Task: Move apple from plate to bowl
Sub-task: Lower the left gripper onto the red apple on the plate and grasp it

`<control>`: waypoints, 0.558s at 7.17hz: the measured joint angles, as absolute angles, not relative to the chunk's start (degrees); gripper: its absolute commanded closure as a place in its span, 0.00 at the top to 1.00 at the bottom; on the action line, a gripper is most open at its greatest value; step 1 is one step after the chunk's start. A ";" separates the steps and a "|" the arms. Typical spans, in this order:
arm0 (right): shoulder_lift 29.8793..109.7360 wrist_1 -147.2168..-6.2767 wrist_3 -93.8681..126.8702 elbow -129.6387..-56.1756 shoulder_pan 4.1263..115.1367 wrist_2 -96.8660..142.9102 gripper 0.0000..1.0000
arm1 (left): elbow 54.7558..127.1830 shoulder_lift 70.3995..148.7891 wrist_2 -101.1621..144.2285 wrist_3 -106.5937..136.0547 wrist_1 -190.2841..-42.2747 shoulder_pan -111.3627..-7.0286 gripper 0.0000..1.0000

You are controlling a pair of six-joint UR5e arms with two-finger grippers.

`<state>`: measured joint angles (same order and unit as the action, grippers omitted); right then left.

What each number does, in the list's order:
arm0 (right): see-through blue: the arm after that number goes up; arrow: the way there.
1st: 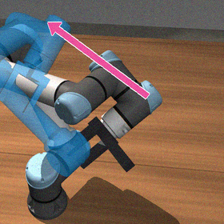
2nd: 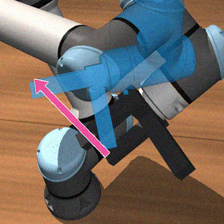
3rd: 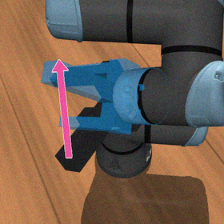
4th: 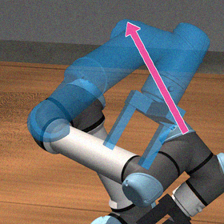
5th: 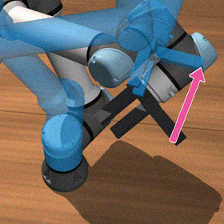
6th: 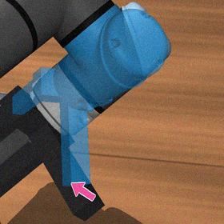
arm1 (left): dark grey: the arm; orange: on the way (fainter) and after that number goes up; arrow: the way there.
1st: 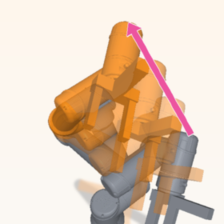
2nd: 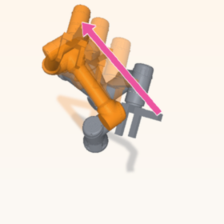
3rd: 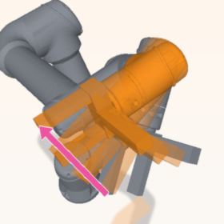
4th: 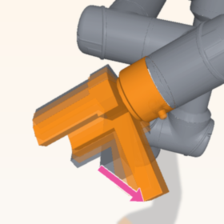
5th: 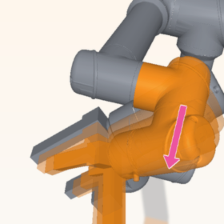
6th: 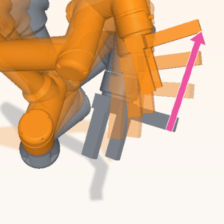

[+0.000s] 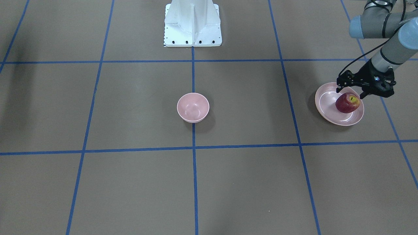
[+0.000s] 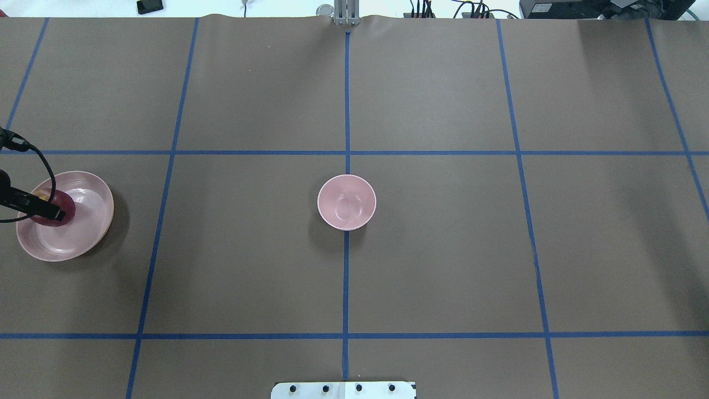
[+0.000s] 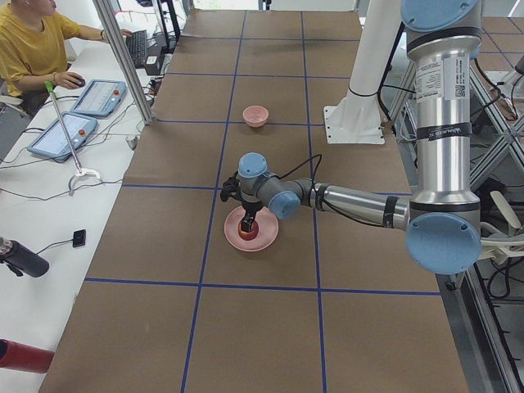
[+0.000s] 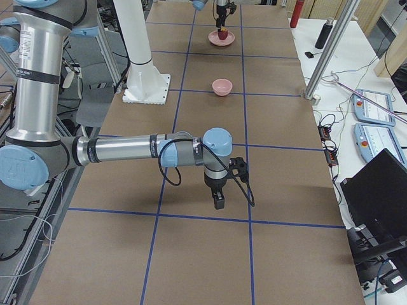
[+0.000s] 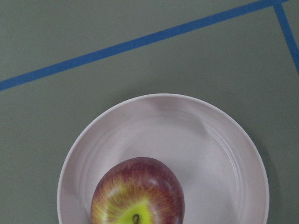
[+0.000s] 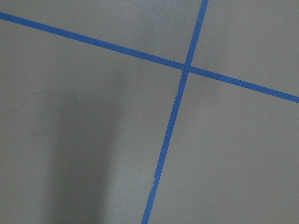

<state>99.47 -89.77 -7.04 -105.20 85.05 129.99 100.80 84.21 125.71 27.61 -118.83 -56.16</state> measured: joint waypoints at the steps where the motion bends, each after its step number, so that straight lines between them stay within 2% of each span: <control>1: 99.49 -89.73 -6.91 -105.20 85.04 129.99 1.00 | 100.87 84.18 125.58 27.57 -119.03 -56.07 0.99; 4: 99.47 -89.59 -6.49 -105.20 85.00 129.99 1.00 | 100.82 84.17 125.49 27.27 -118.97 -56.21 0.99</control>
